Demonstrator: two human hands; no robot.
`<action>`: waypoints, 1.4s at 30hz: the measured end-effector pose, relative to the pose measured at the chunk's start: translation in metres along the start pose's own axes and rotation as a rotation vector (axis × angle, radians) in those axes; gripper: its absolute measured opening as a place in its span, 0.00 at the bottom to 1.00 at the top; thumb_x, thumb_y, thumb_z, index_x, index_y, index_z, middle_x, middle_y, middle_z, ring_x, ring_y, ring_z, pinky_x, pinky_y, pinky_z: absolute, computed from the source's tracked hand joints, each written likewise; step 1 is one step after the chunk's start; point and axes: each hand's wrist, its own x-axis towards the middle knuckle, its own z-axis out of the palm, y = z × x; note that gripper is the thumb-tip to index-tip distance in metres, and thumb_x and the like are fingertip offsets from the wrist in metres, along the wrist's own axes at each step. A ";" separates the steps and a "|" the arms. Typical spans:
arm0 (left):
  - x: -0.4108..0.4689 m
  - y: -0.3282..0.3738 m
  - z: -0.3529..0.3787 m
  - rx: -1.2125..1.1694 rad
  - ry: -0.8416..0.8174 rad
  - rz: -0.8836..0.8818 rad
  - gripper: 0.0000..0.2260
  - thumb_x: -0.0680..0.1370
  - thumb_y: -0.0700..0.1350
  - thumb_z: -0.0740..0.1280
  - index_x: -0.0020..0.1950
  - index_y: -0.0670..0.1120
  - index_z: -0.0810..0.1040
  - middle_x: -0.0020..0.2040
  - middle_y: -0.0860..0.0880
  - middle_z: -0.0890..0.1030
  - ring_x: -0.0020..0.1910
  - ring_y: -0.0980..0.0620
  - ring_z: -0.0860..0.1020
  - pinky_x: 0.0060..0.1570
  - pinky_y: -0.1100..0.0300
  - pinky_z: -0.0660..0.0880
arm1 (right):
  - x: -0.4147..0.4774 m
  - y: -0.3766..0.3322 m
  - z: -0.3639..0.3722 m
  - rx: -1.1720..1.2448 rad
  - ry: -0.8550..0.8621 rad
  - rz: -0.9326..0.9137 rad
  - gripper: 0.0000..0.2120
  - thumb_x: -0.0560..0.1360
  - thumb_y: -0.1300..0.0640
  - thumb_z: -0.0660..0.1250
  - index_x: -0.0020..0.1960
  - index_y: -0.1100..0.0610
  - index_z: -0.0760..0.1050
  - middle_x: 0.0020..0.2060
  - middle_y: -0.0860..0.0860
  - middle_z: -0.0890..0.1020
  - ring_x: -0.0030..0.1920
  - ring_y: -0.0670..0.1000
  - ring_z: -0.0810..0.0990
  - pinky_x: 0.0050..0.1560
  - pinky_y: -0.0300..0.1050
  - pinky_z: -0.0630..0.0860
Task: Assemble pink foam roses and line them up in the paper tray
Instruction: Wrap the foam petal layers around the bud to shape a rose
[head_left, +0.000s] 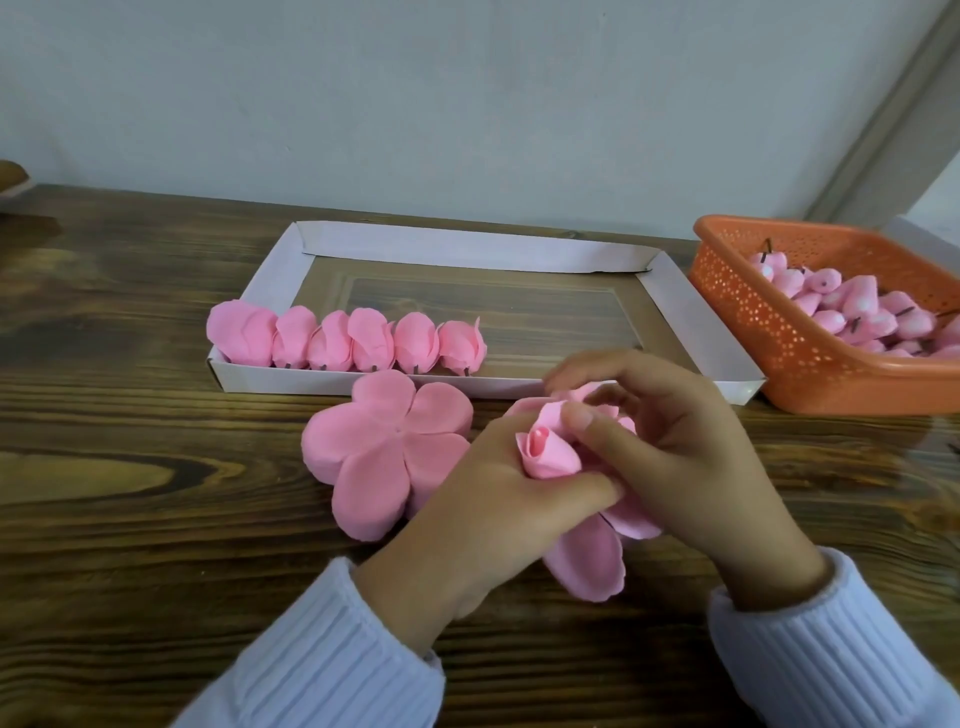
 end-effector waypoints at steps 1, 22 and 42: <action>0.000 -0.001 0.000 0.004 0.012 0.016 0.11 0.68 0.41 0.68 0.49 0.47 0.82 0.45 0.51 0.83 0.46 0.56 0.82 0.49 0.59 0.78 | 0.001 0.001 0.000 0.007 0.056 0.029 0.07 0.74 0.59 0.67 0.50 0.52 0.79 0.47 0.44 0.83 0.51 0.48 0.82 0.51 0.44 0.77; 0.005 -0.004 0.000 -0.213 0.224 0.073 0.21 0.71 0.45 0.70 0.62 0.39 0.77 0.52 0.41 0.83 0.56 0.42 0.81 0.56 0.46 0.76 | -0.002 -0.001 0.005 0.117 0.209 0.137 0.08 0.75 0.67 0.67 0.43 0.56 0.81 0.40 0.50 0.84 0.44 0.54 0.82 0.44 0.51 0.78; 0.000 0.000 -0.002 -0.120 -0.006 0.023 0.17 0.71 0.42 0.69 0.59 0.50 0.80 0.52 0.49 0.85 0.56 0.52 0.82 0.60 0.53 0.77 | -0.004 -0.004 -0.001 0.188 0.255 -0.002 0.09 0.67 0.59 0.72 0.47 0.54 0.78 0.35 0.47 0.85 0.37 0.46 0.83 0.40 0.39 0.79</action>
